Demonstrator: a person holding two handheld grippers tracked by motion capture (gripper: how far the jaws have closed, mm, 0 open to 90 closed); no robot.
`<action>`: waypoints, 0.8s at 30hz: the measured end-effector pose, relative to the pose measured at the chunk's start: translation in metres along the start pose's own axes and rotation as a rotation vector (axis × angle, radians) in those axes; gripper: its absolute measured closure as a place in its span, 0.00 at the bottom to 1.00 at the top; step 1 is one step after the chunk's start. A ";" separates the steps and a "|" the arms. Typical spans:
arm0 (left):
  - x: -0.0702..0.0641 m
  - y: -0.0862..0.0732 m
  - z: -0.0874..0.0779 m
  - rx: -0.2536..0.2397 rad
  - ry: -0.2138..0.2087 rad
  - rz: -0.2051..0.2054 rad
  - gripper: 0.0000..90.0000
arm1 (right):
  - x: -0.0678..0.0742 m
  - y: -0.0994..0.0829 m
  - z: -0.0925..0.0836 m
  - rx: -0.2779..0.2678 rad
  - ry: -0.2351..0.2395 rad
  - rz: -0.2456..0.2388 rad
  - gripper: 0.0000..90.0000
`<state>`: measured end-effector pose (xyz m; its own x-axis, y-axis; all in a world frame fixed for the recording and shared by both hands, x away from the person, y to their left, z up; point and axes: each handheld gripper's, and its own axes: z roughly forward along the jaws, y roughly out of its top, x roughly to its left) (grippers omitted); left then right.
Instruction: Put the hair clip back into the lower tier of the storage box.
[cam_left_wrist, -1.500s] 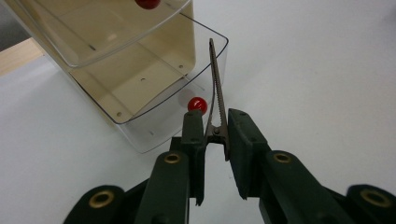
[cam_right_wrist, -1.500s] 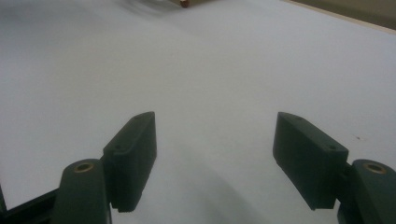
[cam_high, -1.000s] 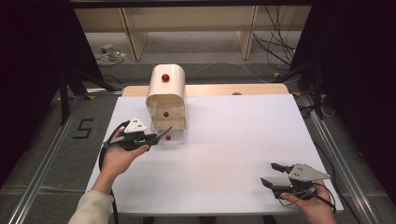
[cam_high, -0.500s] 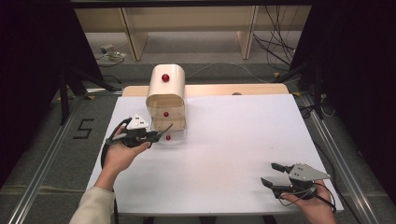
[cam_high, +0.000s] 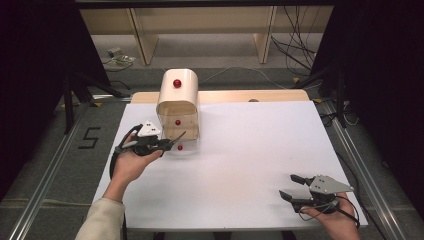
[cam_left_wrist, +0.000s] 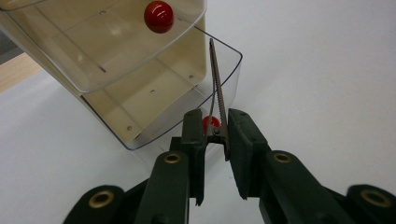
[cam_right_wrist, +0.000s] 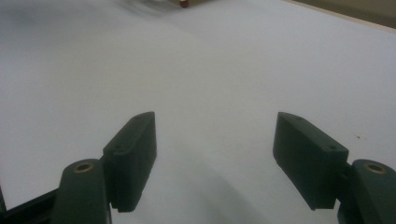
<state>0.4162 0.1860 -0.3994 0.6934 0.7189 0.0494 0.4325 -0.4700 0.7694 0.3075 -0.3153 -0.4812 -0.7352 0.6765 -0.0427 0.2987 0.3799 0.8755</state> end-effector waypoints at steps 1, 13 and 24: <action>0.000 0.000 0.000 0.001 0.000 -0.002 0.85 | 0.000 0.000 0.000 -0.001 0.001 -0.001 0.35; 0.001 0.005 0.001 -0.003 0.007 0.001 0.85 | 0.000 0.000 0.000 0.000 0.002 -0.003 0.34; 0.002 0.009 0.002 -0.004 0.018 -0.002 0.85 | 0.000 0.000 0.000 0.002 0.002 0.001 0.34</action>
<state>0.4230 0.1823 -0.3939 0.6817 0.7292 0.0595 0.4317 -0.4665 0.7720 0.3075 -0.3152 -0.4815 -0.7364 0.6753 -0.0412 0.3005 0.3810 0.8744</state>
